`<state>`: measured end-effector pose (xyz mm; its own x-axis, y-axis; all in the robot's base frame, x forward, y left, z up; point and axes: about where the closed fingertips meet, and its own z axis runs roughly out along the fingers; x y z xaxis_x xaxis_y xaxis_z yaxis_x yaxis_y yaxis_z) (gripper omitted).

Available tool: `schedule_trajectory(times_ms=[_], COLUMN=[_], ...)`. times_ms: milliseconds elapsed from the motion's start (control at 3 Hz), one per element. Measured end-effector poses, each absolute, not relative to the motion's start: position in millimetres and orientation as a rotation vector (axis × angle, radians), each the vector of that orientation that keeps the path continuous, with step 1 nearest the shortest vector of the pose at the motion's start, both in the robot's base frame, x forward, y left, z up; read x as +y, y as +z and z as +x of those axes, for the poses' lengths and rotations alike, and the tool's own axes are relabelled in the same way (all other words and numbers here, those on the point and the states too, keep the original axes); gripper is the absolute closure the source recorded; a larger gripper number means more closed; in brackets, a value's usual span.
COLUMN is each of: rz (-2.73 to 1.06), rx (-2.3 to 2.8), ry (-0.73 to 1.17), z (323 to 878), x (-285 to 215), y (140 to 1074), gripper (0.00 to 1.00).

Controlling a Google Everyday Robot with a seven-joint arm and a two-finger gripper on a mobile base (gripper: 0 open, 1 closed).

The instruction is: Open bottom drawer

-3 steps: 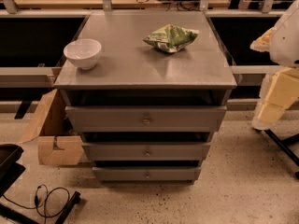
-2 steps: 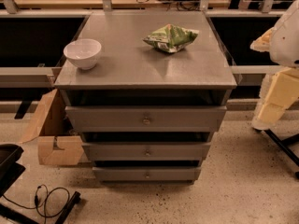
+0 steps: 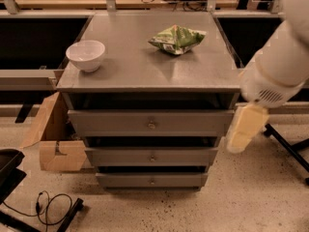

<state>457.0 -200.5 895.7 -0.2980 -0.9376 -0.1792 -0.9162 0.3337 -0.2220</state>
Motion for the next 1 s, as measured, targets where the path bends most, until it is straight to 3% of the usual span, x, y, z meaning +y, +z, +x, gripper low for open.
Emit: schedule_trajectory(times_ms=[1000], rz=[-1.838], rx=[2.463], ry=[-0.243], z=[473], x=[-162], y=[630], gripper=[0.00])
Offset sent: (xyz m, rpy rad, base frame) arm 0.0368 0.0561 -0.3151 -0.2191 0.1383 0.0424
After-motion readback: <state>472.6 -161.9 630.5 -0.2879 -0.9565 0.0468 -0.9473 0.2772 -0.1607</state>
